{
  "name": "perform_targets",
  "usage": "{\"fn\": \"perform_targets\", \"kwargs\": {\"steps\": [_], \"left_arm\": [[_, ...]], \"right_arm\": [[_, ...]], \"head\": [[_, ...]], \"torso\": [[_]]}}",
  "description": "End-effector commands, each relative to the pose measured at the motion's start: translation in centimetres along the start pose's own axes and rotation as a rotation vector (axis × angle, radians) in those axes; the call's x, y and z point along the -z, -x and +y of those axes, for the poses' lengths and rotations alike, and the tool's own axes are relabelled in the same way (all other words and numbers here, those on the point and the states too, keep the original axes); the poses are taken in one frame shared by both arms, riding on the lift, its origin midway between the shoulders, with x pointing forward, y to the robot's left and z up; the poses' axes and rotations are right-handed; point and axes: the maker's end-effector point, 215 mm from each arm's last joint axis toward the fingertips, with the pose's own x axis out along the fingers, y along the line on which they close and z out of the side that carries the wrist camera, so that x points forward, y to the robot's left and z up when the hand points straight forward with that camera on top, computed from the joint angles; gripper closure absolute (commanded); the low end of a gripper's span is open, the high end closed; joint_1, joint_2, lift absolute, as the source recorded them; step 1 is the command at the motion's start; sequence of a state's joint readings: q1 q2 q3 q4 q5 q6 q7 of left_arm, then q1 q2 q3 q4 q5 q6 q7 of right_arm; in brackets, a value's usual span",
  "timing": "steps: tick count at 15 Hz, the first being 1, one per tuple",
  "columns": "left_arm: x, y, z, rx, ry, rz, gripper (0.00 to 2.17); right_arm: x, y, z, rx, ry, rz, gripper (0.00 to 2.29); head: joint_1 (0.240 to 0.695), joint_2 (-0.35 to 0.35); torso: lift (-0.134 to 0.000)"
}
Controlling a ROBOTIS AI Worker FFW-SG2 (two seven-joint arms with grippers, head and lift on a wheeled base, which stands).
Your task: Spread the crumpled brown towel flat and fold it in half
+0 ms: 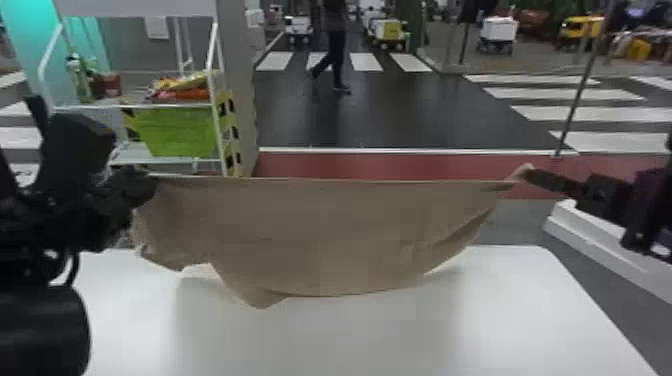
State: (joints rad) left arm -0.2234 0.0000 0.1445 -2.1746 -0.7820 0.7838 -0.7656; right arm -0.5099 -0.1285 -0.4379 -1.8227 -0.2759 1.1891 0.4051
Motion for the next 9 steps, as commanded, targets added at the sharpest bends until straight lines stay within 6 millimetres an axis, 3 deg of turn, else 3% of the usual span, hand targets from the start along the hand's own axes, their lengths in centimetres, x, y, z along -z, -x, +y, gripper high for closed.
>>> {"fn": "perform_targets", "kwargs": {"steps": [1,3,4,7,9], "left_arm": [[2.2,3.2,2.0,-0.046,-0.030,-0.004,1.44],[2.0,4.3,2.7,-0.060,-0.048,-0.015,1.44],[2.0,4.5,2.6,-0.060,-0.052,-0.014,1.44],[3.5,5.2,1.1,-0.043,-0.078,0.003,1.44],[3.4,4.5,0.2,-0.033,-0.083,0.004,1.44]], "right_arm": [[0.9,2.4,-2.0,0.014,0.015,-0.009,1.24],[-0.7,3.2,-3.4,0.038,0.011,-0.037,1.24],[-0.7,3.4,-3.7,0.045,0.009,-0.033,1.24],[2.4,4.2,-3.7,0.036,0.019,0.004,1.24],[1.5,4.0,-3.8,0.042,0.023,-0.016,1.24]], "head": [[0.438,-0.019],[0.458,-0.016],[0.463,-0.017],[0.470,-0.028],[0.489,-0.027]], "torso": [[-0.134],[-0.134],[-0.134],[-0.134],[-0.134]]}}
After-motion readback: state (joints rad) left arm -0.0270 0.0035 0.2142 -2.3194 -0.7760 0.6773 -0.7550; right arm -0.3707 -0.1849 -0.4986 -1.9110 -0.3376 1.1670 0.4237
